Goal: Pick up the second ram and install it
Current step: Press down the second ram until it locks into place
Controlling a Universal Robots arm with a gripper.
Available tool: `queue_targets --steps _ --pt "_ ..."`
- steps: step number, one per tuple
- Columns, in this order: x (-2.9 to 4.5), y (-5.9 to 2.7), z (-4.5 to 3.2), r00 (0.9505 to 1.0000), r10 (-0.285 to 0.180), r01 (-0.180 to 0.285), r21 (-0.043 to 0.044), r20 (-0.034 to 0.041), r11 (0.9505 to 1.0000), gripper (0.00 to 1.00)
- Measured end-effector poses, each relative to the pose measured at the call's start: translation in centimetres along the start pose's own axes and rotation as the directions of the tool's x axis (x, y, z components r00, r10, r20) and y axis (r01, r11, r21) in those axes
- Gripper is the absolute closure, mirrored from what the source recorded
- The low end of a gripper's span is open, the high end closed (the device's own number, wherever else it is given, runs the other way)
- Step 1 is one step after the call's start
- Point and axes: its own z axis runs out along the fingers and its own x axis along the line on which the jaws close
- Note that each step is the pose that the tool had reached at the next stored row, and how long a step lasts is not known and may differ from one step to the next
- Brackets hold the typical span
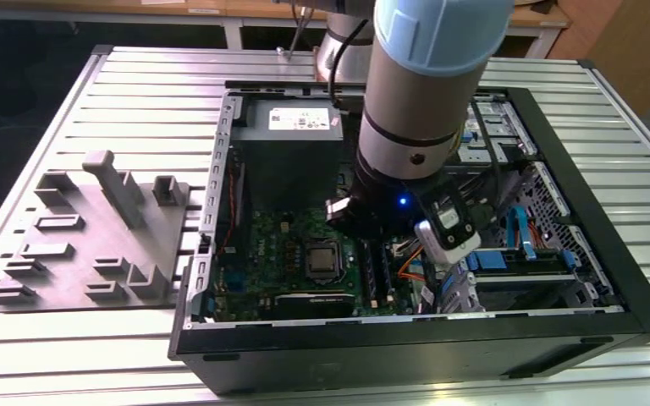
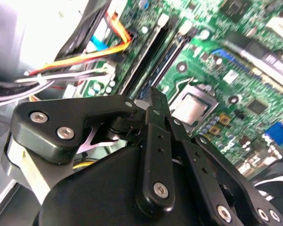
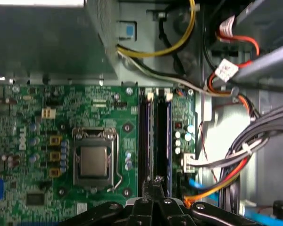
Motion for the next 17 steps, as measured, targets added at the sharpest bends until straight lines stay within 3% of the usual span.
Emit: queue_targets --steps 8,17 --pt "-0.01 -2.1 0.02 1.0 0.0 0.0 0.0002 -0.0004 1.0 0.9" --pt "0.01 -2.45 0.6 1.0 0.002 -0.002 0.0004 -0.0005 1.0 0.9"
